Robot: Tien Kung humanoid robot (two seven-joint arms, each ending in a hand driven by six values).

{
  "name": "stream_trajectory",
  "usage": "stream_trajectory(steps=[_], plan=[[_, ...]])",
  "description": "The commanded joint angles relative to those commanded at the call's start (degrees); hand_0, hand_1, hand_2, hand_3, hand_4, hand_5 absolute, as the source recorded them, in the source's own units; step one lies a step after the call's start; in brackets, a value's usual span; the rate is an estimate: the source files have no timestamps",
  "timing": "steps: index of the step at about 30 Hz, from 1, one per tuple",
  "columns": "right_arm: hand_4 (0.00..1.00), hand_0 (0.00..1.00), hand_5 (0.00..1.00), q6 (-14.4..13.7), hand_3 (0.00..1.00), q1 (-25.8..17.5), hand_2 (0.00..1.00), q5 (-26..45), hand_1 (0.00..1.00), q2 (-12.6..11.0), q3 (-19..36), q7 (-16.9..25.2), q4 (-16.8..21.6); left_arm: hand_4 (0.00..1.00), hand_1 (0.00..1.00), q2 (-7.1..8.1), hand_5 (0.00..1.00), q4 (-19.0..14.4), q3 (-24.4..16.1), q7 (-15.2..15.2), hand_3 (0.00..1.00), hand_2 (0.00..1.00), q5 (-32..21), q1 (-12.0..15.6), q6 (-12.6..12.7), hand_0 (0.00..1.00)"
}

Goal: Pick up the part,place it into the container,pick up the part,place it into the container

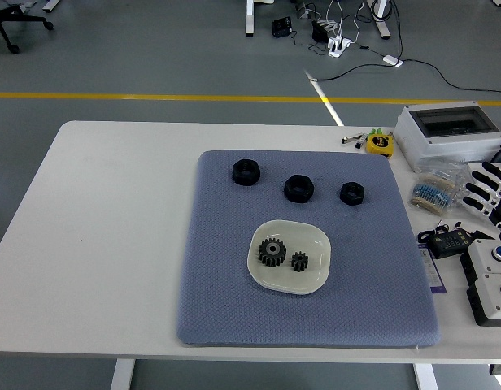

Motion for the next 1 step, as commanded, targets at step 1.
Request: stream_trajectory(steps=[1], plan=[[0.998,0.8,0.935,0.0,0.875,-0.1,0.844,-0.2,0.815,0.1,0.3,-0.1,0.0,0.668,0.753,-0.03,0.619,0.1,-0.2,0.0,0.574,0.741,-0.5,0.3,0.0,0.789]])
